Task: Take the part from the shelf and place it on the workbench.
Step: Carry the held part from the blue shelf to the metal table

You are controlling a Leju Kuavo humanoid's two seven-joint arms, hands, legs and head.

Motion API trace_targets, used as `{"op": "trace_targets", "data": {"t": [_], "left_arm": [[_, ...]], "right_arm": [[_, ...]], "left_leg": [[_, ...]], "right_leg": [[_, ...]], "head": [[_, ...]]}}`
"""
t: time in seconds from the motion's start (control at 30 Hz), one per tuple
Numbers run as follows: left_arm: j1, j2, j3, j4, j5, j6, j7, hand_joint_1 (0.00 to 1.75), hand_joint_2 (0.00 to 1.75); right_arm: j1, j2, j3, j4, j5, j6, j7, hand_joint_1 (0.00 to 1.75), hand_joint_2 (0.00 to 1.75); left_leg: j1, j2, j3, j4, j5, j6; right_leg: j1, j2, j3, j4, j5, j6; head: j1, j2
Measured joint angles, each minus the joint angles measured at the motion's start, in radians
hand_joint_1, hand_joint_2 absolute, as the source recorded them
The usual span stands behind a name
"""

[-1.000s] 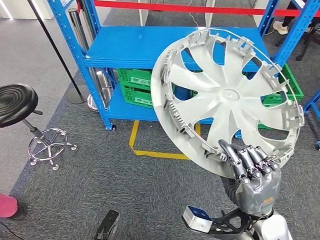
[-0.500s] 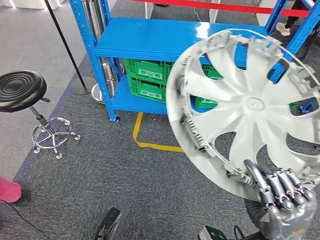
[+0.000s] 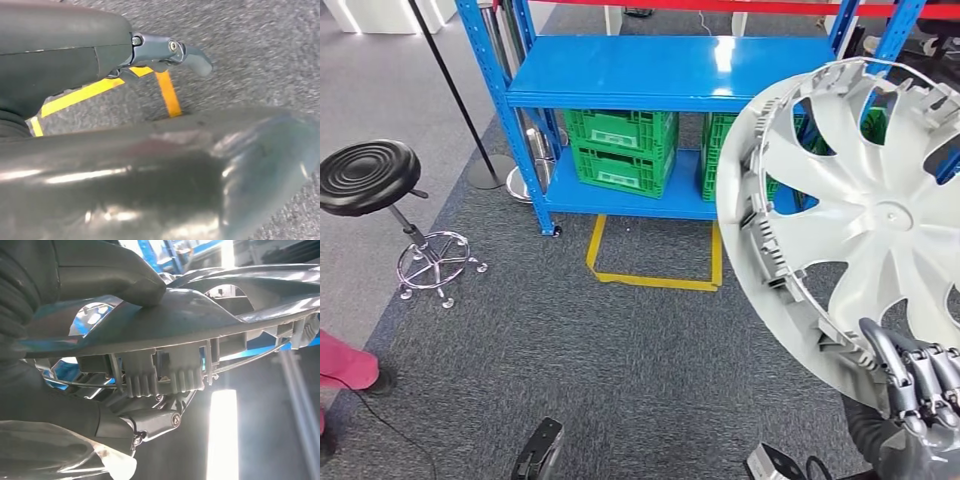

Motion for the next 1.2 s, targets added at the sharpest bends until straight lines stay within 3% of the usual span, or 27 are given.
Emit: {"op": "trace_targets", "data": {"t": [0.03,0.07,0.1,0.13,0.17,0.2,0.27,0.33,0.4,0.43,0.47,0.53,0.57,0.6,0.67,0.7,0.73,0.77,0.83,0.9,0.93,1.0,1.07,1.1,1.13,1.17,1.2], "left_arm": [[0.0,0.0,0.0,0.0,0.0,0.0,0.0,0.0,0.0],[0.0,0.001,0.0,0.0,-0.001,0.0,0.0,0.0,0.0],[-0.001,0.001,0.0,0.0,-0.001,0.0,0.0,0.0,0.0],[-0.001,0.001,0.0,0.0,-0.001,0.0,0.0,0.0,0.0],[-0.002,0.001,0.0,0.0,-0.001,0.0,0.0,0.0,0.0],[-0.003,0.002,0.0,0.0,-0.002,0.0,0.0,0.0,0.0],[-0.006,0.004,0.0,-0.001,-0.003,0.001,0.0,0.0,0.0],[-0.01,0.005,0.0,-0.002,-0.006,0.001,0.0,0.0,0.0],[-0.01,0.004,0.0,-0.002,-0.007,0.001,0.0,0.0,0.0],[-0.011,0.003,0.0,-0.002,-0.007,0.001,0.0,0.0,0.0],[-0.011,0.003,0.0,-0.002,-0.007,0.001,0.0,0.0,0.0],[-0.013,0.001,0.0,-0.002,-0.007,0.0,0.0,0.0,0.0],[-0.013,0.0,0.0,-0.002,-0.007,0.0,0.0,0.0,0.0],[-0.013,-0.002,0.0,-0.002,-0.007,0.0,0.0,0.0,0.0],[-0.013,-0.003,0.0,-0.002,-0.007,0.0,0.0,0.0,0.0],[-0.013,-0.003,0.0,-0.002,-0.007,0.0,0.0,0.0,0.0],[-0.013,-0.003,0.0,-0.002,-0.007,0.0,0.0,0.0,0.0],[-0.014,-0.003,0.0,-0.002,-0.007,0.001,0.0,0.0,0.0],[-0.014,-0.002,0.0,-0.003,-0.007,0.001,-0.001,0.0,0.0],[-0.012,-0.002,0.0,-0.003,-0.007,0.001,-0.001,0.0,0.0],[-0.009,-0.001,0.0,-0.003,-0.007,0.001,-0.001,0.0,0.0],[-0.005,-0.001,0.0,-0.003,-0.007,0.003,-0.001,0.0,0.0],[-0.005,-0.001,0.0,-0.003,-0.007,0.005,-0.001,0.0,0.0],[-0.004,-0.001,0.0,-0.003,-0.007,0.006,-0.001,0.0,0.0],[-0.004,-0.001,0.0,-0.003,-0.007,0.006,-0.001,0.0,0.0],[-0.004,0.0,0.0,-0.003,-0.008,0.007,-0.001,0.0,0.0],[-0.004,0.0,0.0,-0.003,-0.008,0.008,-0.001,0.0,0.0]], "right_arm": [[0.001,0.001,-0.002,0.0,0.0,0.0,0.002,1.75,1.75],[0.001,0.001,-0.004,0.0,-0.001,0.0,0.003,1.75,1.75],[0.001,0.001,-0.006,0.0,-0.001,0.0,0.004,1.75,1.75],[0.001,0.001,-0.007,0.0,-0.001,0.0,0.004,1.75,1.75],[0.001,0.001,-0.007,0.0,-0.001,0.0,0.004,1.75,1.75],[0.001,0.002,-0.007,0.0,-0.001,0.0,0.004,1.75,1.75],[0.002,0.003,-0.008,0.0,-0.001,0.0,0.003,1.75,1.75],[0.002,0.004,-0.008,0.0,-0.001,0.0,0.001,1.75,1.75],[0.003,0.006,-0.008,-0.002,-0.001,0.0,-0.002,1.75,1.75],[0.003,0.006,-0.009,-0.003,-0.001,0.0,-0.002,1.75,1.75],[0.004,0.007,-0.01,-0.005,-0.001,0.0,-0.002,1.75,1.75],[0.004,0.007,-0.01,-0.006,0.0,0.0,-0.004,1.75,1.75],[0.004,0.007,-0.01,-0.006,0.0,0.0,-0.005,1.75,1.75],[0.004,0.007,-0.01,-0.006,0.0,0.0,-0.006,1.75,1.75],[0.005,0.007,-0.01,-0.007,0.0,0.0,-0.006,1.75,1.75],[0.005,0.007,-0.01,-0.007,0.0,0.0,-0.006,1.75,1.75],[0.004,0.007,-0.011,-0.007,0.0,0.0,-0.005,1.75,1.75],[0.003,0.007,-0.011,-0.008,0.0,0.0,-0.005,1.75,1.75],[0.003,0.007,-0.011,-0.01,0.0,0.0,-0.006,1.75,1.75],[0.005,0.007,-0.011,-0.011,0.0,0.0,-0.008,1.75,1.75],[0.005,0.007,-0.012,-0.012,0.0,0.0,-0.008,1.75,1.75],[0.006,0.007,-0.012,-0.013,0.0,0.0,-0.008,1.75,1.75],[0.006,0.007,-0.013,-0.014,0.0,0.0,-0.006,1.75,1.75],[0.006,0.008,-0.014,-0.014,0.0,0.0,-0.005,1.75,1.75],[0.006,0.008,-0.015,-0.014,0.0,0.0,-0.003,1.75,1.75],[0.006,0.009,-0.016,-0.014,0.0,0.0,-0.002,1.75,1.75],[0.006,0.009,-0.017,-0.014,0.0,0.0,-0.002,1.75,1.75]], "left_leg": [[0.001,0.0,-0.01,0.069,-0.055,-0.003],[0.001,0.0,-0.017,0.135,-0.089,-0.004],[0.001,0.0,-0.015,0.179,-0.096,-0.004],[0.0,0.0,0.001,0.193,-0.083,-0.001],[-0.002,0.0,0.034,0.169,-0.056,0.006],[-0.005,0.0,0.082,0.111,-0.032,0.017],[-0.014,0.001,0.183,-0.038,-0.031,0.041],[-0.023,0.001,0.224,-0.117,-0.046,0.052],[-0.025,0.002,0.215,-0.132,-0.027,0.054],[-0.022,0.004,0.207,-0.138,-0.014,0.058],[-0.018,0.006,0.195,-0.143,0.001,0.06],[-0.014,0.008,0.163,-0.145,0.028,0.063],[-0.012,0.008,0.145,-0.144,0.041,0.061],[-0.01,0.009,0.125,-0.141,0.055,0.058],[-0.003,0.012,0.084,-0.132,0.081,0.049],[0.001,0.012,0.064,-0.124,0.092,0.043],[0.004,0.011,0.045,-0.114,0.101,0.035],[0.006,0.01,0.03,-0.103,0.107,0.028],[0.006,0.007,0.011,-0.088,0.122,0.014],[0.008,0.006,0.005,-0.09,0.138,0.003],[0.01,0.006,0.001,-0.084,0.127,-0.002],[0.012,0.006,-0.017,-0.017,0.053,-0.01],[0.011,0.006,-0.048,0.116,-0.039,-0.014],[0.011,0.006,-0.056,0.171,-0.06,-0.013],[0.01,0.006,-0.052,0.196,-0.063,-0.01],[0.008,0.006,-0.031,0.182,-0.047,-0.004],[0.005,0.005,0.007,0.131,-0.021,0.005]], "right_leg": [[0.002,-0.001,-0.013,0.002,0.013,-0.004],[0.003,-0.002,-0.027,0.005,0.025,-0.005],[0.005,-0.003,-0.043,0.01,0.036,-0.006],[0.008,-0.003,-0.063,0.017,0.046,-0.007],[0.011,-0.003,-0.083,0.024,0.055,-0.006],[0.013,-0.003,-0.1,0.032,0.063,-0.006],[0.016,-0.004,-0.122,0.042,0.077,0.0],[0.012,-0.008,-0.132,0.043,0.094,0.011],[0.007,-0.008,-0.139,0.042,0.105,0.023],[0.007,-0.005,-0.146,0.053,0.088,0.028],[0.006,0.0,-0.158,0.077,0.054,0.034],[0.001,0.007,-0.187,0.178,-0.051,0.047],[-0.002,0.007,-0.199,0.241,-0.087,0.053],[-0.006,0.007,-0.202,0.294,-0.095,0.059],[-0.014,0.007,-0.172,0.323,-0.039,0.072],[-0.02,0.007,-0.133,0.288,-0.004,0.08],[-0.024,0.008,-0.079,0.223,0.004,0.089],[-0.026,0.01,-0.023,0.144,-0.01,0.09],[-0.023,0.013,0.039,0.036,-0.061,0.074],[-0.021,0.011,0.03,0.024,-0.067,0.044],[-0.021,0.009,0.023,0.026,-0.059,0.034],[-0.021,0.005,0.009,0.026,-0.041,0.02],[-0.017,0.004,-0.001,0.028,-0.026,0.015],[-0.014,0.003,-0.007,0.03,-0.019,0.014],[-0.012,0.003,-0.013,0.032,-0.014,0.013],[-0.008,0.003,-0.019,0.033,-0.01,0.013],[-0.005,0.003,-0.023,0.034,-0.007,0.013]], "head": [[-0.001,0.0],[-0.002,0.0],[-0.002,0.0],[-0.002,0.0],[-0.003,0.0],[-0.003,0.0],[-0.003,0.0],[-0.003,0.0],[-0.004,0.0],[-0.004,0.0],[-0.001,0.0],[0.004,0.0],[0.005,0.0],[0.006,0.0],[0.006,0.0],[0.006,0.0],[0.006,0.0],[0.006,0.0],[0.006,0.0],[0.005,0.0],[0.004,0.0],[0.002,0.0],[0.0,0.0],[0.0,0.0],[-0.001,0.0],[-0.001,0.0],[-0.001,0.0]]}}
